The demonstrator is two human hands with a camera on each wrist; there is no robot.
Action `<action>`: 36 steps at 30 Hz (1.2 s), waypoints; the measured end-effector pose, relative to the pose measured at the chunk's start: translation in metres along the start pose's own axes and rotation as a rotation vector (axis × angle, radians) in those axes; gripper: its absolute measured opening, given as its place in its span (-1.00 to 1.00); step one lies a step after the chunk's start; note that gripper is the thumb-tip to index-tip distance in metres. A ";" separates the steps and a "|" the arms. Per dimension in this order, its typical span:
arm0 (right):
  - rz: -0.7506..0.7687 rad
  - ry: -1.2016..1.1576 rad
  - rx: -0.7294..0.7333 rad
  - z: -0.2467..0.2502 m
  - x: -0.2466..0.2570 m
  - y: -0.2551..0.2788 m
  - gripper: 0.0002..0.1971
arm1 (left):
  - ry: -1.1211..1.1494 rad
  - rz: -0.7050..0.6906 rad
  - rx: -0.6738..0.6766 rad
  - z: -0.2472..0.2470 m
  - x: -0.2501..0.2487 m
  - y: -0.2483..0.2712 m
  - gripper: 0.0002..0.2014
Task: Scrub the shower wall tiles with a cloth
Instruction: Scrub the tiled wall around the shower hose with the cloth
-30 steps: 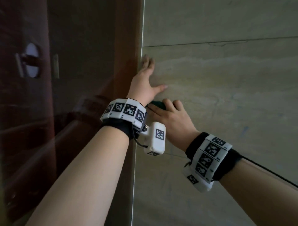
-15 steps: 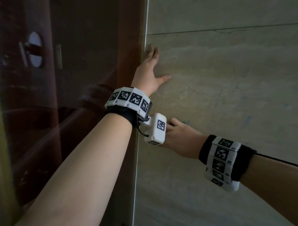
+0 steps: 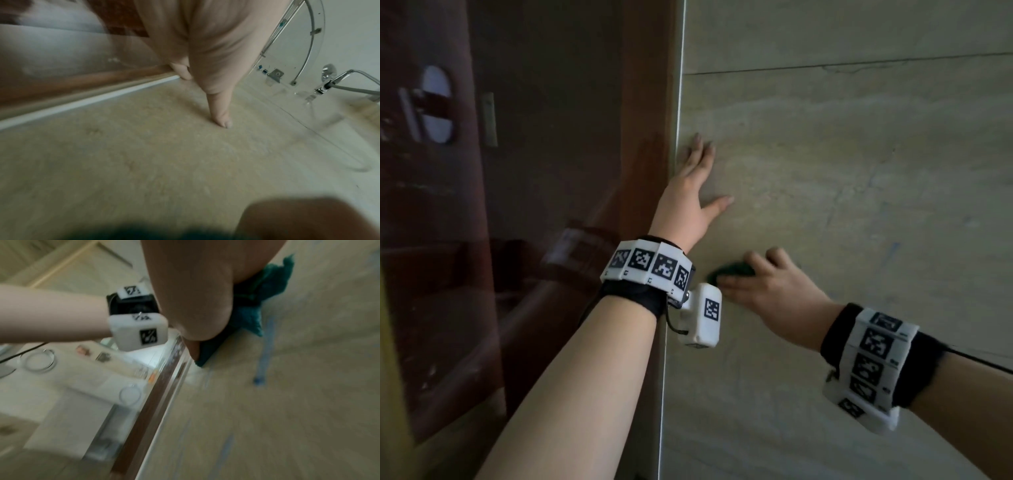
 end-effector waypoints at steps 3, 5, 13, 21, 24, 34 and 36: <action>0.099 0.034 0.039 -0.004 0.014 0.016 -0.40 | 0.005 0.003 0.004 -0.003 -0.001 0.006 -0.21; 0.089 0.055 0.004 0.006 0.005 0.005 -0.46 | -0.003 0.005 0.010 -0.004 -0.002 0.007 -0.19; -0.152 0.051 -0.108 0.028 -0.027 -0.021 -0.52 | -0.011 -0.008 -0.012 -0.005 -0.002 0.010 -0.21; 0.067 0.038 0.033 0.001 0.015 0.009 -0.54 | -0.037 0.007 0.038 -0.007 -0.004 0.012 -0.13; -0.124 0.056 -0.106 0.030 -0.025 -0.025 -0.55 | -0.025 -0.004 0.023 -0.007 -0.003 0.013 -0.14; -0.156 0.003 -0.095 0.031 -0.030 -0.004 -0.52 | -0.040 -0.018 0.013 -0.008 -0.003 0.013 -0.13; -0.050 0.030 -0.026 0.013 -0.005 0.024 -0.56 | -0.049 -0.017 0.026 -0.010 -0.003 0.015 -0.13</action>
Point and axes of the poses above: each hand's wrist, its own y-axis away from the middle knuckle, its own z-axis out of the back of the hand, x = y × z, the point moved 6 cm from there along -y, towards the middle knuckle, and after that the axes turned 14 degrees about -z, right-handed, at the moved point
